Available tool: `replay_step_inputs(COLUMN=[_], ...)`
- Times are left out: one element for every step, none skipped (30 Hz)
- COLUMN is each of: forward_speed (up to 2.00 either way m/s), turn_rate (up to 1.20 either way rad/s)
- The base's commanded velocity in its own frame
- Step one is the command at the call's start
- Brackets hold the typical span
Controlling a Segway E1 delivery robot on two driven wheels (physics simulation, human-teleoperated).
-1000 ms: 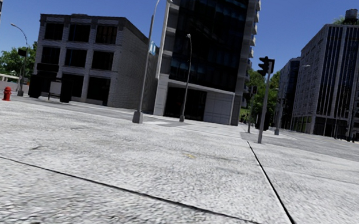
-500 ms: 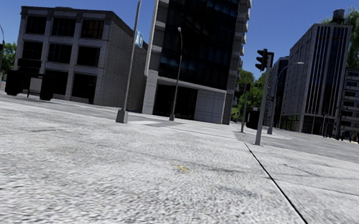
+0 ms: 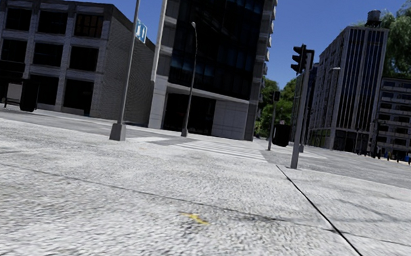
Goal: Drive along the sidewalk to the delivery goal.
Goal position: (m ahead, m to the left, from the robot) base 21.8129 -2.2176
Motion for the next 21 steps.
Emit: replay_step_inputs(forward_speed=[1.99,1.99,1.99,1.99,1.99,1.99,1.99,1.99,1.99,1.99,1.99,1.99,1.99,1.99,1.99,1.99,1.99,1.99,1.99,1.99,1.99], turn_rate=[-0.3,-0.3,-0.3,-0.3,-0.3,-0.3,-0.3,-0.31,-0.31,-0.31,-0.31,-0.31,-0.31,-0.31,-0.31,-0.31,-0.31,-0.31,-0.31,-0.31,-0.31])
